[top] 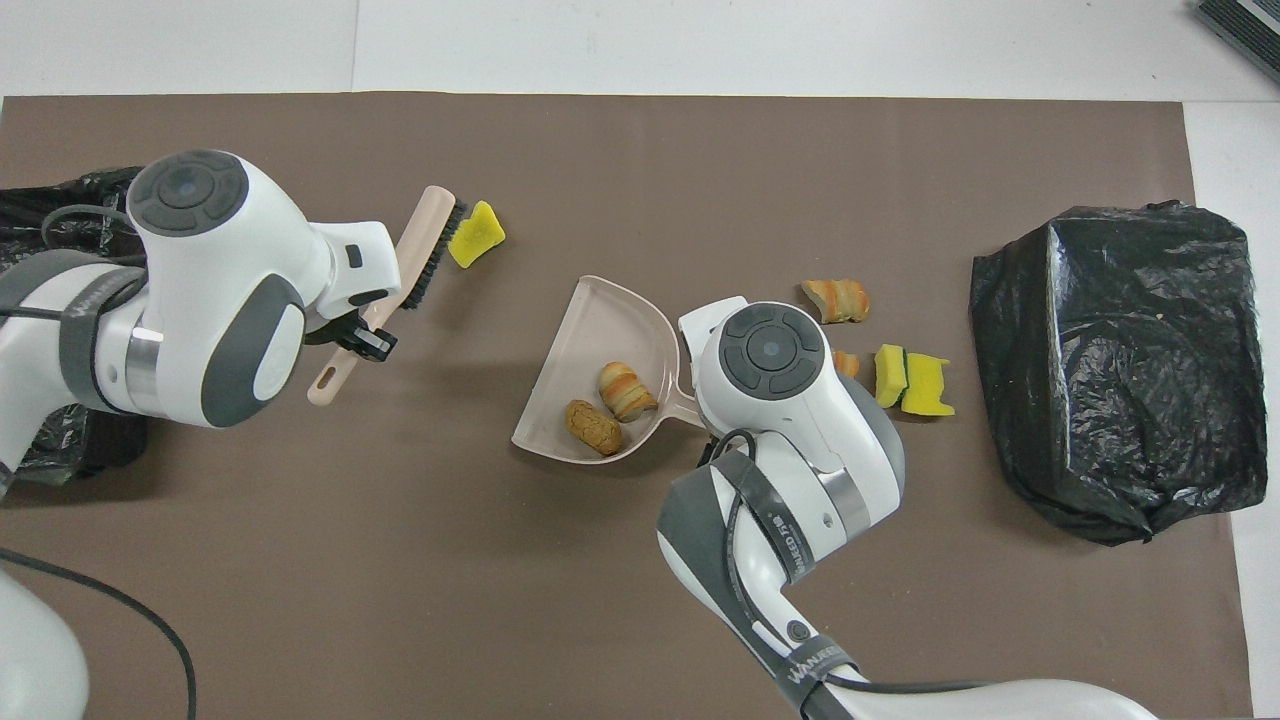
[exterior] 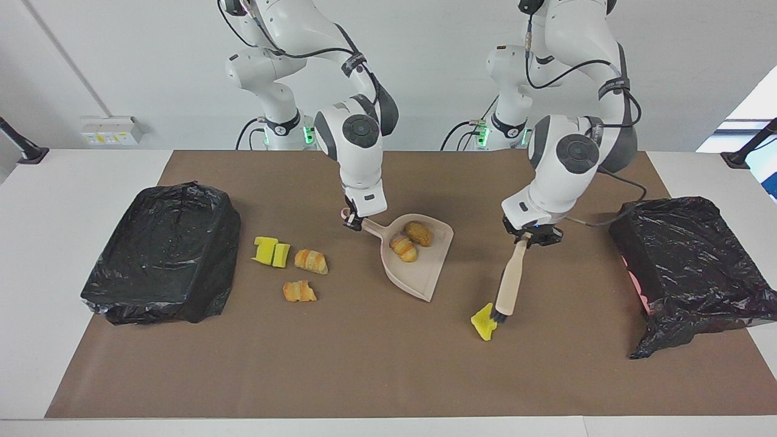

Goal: Sweep and dump trash in bin
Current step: 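Move the brush with the left gripper beyond the yellow sponge, then sweep the yellow sponge into the dustpan with the left gripper's brush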

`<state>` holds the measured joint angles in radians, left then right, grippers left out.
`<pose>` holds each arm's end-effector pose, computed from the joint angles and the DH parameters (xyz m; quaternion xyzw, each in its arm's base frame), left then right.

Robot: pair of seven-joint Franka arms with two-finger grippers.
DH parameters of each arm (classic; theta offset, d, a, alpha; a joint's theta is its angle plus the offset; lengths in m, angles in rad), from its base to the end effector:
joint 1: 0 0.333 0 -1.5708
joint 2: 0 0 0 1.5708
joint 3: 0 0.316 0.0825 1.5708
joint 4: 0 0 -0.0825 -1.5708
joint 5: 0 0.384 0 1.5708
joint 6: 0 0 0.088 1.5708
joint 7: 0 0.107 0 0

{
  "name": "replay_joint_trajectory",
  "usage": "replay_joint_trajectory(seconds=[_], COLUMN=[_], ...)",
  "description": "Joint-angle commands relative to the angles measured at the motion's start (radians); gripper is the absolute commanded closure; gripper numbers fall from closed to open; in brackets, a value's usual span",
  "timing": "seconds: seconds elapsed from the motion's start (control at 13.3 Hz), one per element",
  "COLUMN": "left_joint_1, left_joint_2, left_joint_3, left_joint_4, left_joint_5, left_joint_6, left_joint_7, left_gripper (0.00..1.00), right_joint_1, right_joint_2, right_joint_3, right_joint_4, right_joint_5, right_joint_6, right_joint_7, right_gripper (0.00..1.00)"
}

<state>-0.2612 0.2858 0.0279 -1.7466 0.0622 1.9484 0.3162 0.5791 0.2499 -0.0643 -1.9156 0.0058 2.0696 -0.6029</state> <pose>0.6112 -0.1422 0.4020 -0.9575 0.2835 0.0433 0.0306 0.5211 0.2969 0.3573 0.8474 0.5288 -0.0479 0.0034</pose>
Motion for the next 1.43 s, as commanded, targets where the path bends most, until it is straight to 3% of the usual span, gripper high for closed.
replay_joint_trajectory(seconds=[0.0, 0.23, 0.68, 0.9, 1.36], left_joint_1=[0.043, 0.051, -0.018, -0.044, -0.141], left_joint_2=[0.12, 0.205, 0.231, 0.179, -0.019], left_joint_3=[-0.011, -0.014, -0.023, -0.029, -0.04], left_joint_4=[0.182, 0.277, 0.268, 0.19, -0.077], left_joint_5=[0.071, 0.113, 0.166, 0.137, 0.044], left_joint_6=[-0.037, -0.04, -0.092, -0.129, -0.14], left_joint_7=[0.073, 0.098, 0.112, 0.121, 0.118], left_gripper=[1.0, 1.0, 1.0, 1.0, 1.0], right_joint_1=[0.001, 0.001, 0.001, 0.001, 0.001], right_joint_2=[-0.011, -0.011, -0.012, -0.014, -0.015], right_joint_3=[0.001, 0.001, 0.001, 0.001, 0.001], right_joint_4=[-0.022, -0.022, -0.023, -0.025, -0.031], right_joint_5=[-0.012, -0.012, -0.009, -0.009, -0.009], right_joint_6=[0.029, 0.03, 0.032, 0.032, 0.04], right_joint_7=[0.038, 0.046, 0.057, 0.06, 0.06], right_gripper=[1.0, 1.0, 1.0, 1.0, 1.0])
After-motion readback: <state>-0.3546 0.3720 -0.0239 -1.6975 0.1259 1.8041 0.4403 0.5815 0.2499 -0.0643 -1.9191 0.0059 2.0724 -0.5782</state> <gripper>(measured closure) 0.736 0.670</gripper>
